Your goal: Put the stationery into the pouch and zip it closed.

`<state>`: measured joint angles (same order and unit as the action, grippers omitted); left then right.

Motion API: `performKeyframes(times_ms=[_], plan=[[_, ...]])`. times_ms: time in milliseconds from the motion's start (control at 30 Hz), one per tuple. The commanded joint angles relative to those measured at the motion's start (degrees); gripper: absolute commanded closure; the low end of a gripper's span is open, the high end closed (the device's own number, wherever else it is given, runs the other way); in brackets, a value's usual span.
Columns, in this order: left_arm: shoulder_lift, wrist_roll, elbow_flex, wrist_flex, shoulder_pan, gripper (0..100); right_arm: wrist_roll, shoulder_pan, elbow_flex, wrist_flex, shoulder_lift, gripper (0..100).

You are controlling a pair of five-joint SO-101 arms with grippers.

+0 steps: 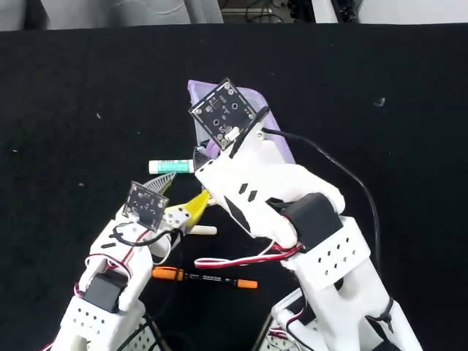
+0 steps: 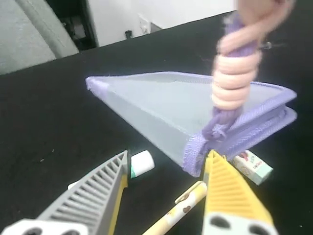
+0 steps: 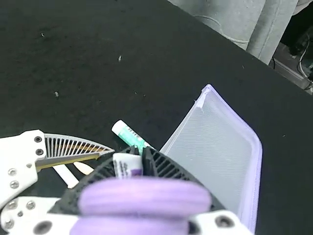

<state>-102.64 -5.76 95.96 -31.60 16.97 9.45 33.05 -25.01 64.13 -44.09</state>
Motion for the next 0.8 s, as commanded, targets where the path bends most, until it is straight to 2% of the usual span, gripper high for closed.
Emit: performKeyframes(times_ms=[0,167,467,633,767], plan=[[0.4,0.9,-1.5,-0.1,-0.5,75,-0.4,0.9,3.5,0.2,-2.1,98.8],[5.4,0.9,-2.9,1.3,-0.4,75,-0.4,0.9,3.5,0.2,-2.1,98.8],[30.5,1.0,-10.2,12.5,0.3,75,-0.4,0.9,3.4,0.2,-2.1,98.8],[30.4,2.4,-10.0,14.4,1.2,75,-0.1,0.6,3.3,0.2,-2.1,98.8],[26.5,4.7,-10.2,12.0,0.7,75,0.0,0.6,3.2,0.1,-2.1,98.8]])
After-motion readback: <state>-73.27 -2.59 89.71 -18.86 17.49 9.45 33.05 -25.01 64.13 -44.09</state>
